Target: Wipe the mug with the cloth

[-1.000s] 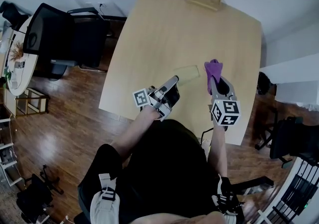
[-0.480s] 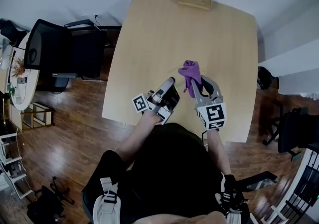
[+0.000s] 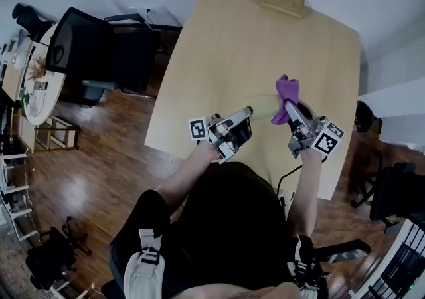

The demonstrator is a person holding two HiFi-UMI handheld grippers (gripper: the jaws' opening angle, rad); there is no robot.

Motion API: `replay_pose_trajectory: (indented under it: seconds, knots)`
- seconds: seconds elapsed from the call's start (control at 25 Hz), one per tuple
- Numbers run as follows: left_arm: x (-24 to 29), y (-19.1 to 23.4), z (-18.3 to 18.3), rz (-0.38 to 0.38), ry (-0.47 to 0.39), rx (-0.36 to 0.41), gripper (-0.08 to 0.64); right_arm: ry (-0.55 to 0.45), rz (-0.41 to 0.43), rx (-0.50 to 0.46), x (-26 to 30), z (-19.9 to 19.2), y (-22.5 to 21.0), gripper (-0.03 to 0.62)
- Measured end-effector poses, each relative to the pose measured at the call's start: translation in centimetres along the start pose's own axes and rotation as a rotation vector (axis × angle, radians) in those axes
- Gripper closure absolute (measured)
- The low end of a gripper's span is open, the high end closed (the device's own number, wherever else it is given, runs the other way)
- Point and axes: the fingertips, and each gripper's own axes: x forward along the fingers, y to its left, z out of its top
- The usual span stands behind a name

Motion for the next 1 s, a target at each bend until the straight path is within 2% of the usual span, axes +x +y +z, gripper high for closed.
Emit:
replay_pose_trajectory:
  seconds: [0.08, 0.16, 0.32, 0.4, 0.52, 0.56, 0.64, 0.8, 0.88, 1.0]
  knots:
    - [-0.1, -0.5, -0.3, -0.002, 0.029, 0.006, 0.511, 0.035, -0.02, 0.052, 0.5, -2.0, -1.2, 0.528]
    - [-0.8, -0.5, -0.4, 0.009, 0.038, 0.012, 0.511, 0.084, -0.084, 0.106, 0.6, -4.5, -3.3, 0.528]
    - [-2.3, 1.8, -0.5, 0.076, 0.059, 0.034, 0.526, 0.271, -0.397, 0.044, -2.4, -9.6, -9.2, 0.526]
    - [-3.0, 3.2, -0.2, 0.137, 0.069, 0.055, 0.521, 0.253, -0.466, 0.045, -3.8, -9.7, -10.2, 0.526]
    - [-4.2, 5.8, 0.3, 0.262, 0.133, 0.148, 0.525, 0.181, -0.484, 0.058, -4.8, -8.2, -10.2, 0.526]
    - [-4.4, 6.8, 0.5, 0.316, 0.179, 0.213, 0.525, 0.167, -0.487, 0.06, -5.1, -7.9, -10.2, 0.526]
    - [-4.8, 9.1, 1.0, 0.432, 0.315, 0.396, 0.523, 0.153, -0.493, 0.067, -5.7, -7.6, -10.4, 0.526]
    - [-4.8, 14.7, 3.1, 0.668, 0.7, 0.783, 0.526, 0.152, -0.509, 0.097, -6.1, -8.3, -11.0, 0.526]
    - [-3.9, 17.0, 4.6, 0.76, 0.864, 0.886, 0.526, 0.136, -0.509, 0.122, -5.8, -8.7, -11.5, 0.526]
    - [-3.1, 20.2, 5.5, 0.835, 1.099, 0.926, 0.526, 0.113, -0.5, 0.147, -4.9, -8.8, -11.9, 0.526]
